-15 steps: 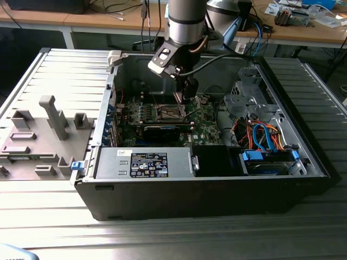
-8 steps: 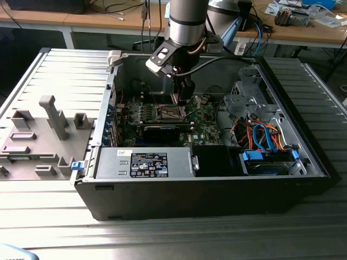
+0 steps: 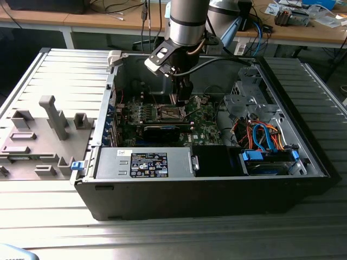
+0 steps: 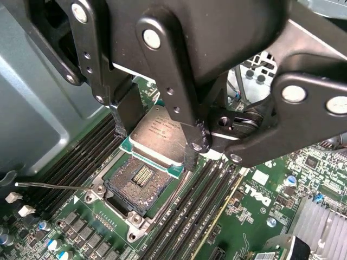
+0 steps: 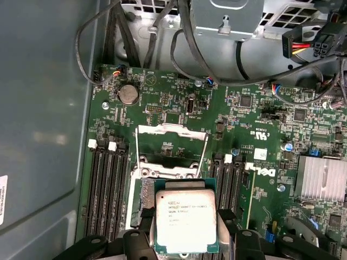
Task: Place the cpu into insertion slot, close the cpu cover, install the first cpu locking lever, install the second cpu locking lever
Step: 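Place the cpu into insertion slot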
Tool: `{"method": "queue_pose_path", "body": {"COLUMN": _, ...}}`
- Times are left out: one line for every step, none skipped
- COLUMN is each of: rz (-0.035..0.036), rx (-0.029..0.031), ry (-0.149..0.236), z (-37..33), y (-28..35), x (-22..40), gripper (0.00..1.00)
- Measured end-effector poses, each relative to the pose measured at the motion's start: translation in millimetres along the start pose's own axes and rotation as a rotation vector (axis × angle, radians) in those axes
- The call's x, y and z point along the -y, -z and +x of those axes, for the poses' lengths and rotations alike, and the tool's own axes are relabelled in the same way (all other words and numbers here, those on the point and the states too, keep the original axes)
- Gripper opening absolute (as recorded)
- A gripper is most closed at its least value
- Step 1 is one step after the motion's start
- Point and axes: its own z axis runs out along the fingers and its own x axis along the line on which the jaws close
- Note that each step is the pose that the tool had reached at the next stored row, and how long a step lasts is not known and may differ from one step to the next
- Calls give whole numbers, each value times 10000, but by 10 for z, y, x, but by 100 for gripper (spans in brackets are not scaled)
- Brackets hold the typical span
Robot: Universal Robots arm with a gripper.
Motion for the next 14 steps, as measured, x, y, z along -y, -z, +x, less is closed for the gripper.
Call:
{"method": "queue_pose_path", "body": {"rz": 0, "rx": -1, "ry": -1, "z": 0, "y": 0, "x": 0, "gripper": 55}}
{"method": "queue_pose_path", "body": {"rz": 0, "rx": 0, "ry": -2, "z": 0, "y": 0, "x": 0, "gripper": 55}}
{"method": "queue_pose_path", "body": {"rz": 0, "rx": 0, "ry": -4, "z": 0, "y": 0, "x": 0, "gripper": 55}}
{"method": "queue_pose_path", "body": {"rz": 0, "rx": 1, "ry": -17, "z": 0, "y": 0, "x": 0, "gripper": 55}}
{"method": "queue_pose_path", "body": {"rz": 0, "rx": 0, "ry": -90, "z": 0, "y": 0, "x": 0, "gripper": 55}}
{"method": "queue_pose_path", "body": {"rz": -1, "rx": 0, "ry": -204, "z": 0, "y": -1, "x": 0, "gripper": 55}}
{"method": "queue_pose_path", "body": {"rz": -2, "rx": 0, "ry": -269, "z": 0, "y": -1, "x": 0, "gripper": 55}}
{"method": "queue_pose_path", "body": {"rz": -2, "rx": 0, "ry": -327, "z": 0, "y": -1, "x": 0, "gripper": 55}}
{"method": "queue_pose_path", "body": {"rz": -3, "rx": -1, "ry": -386, "z": 0, "y": -2, "x": 0, "gripper": 55}}
{"method": "queue_pose_path", "body": {"rz": -3, "rx": -2, "ry": -443, "z": 0, "y": -2, "x": 0, "gripper": 55}}
{"method": "queue_pose_path", "body": {"rz": -4, "rx": -1, "ry": -497, "z": 0, "y": -2, "x": 0, "gripper": 55}}
{"method": "queue_pose_path", "body": {"rz": -4, "rx": -2, "ry": -549, "z": 0, "y": -3, "x": 0, "gripper": 55}}
{"method": "queue_pose_path", "body": {"rz": -5, "rx": -2, "ry": -639, "z": 0, "y": -3, "x": 0, "gripper": 55}}
{"method": "queue_pose_path", "body": {"rz": -5, "rx": -3, "ry": -691, "z": 0, "y": -4, "x": 0, "gripper": 55}}
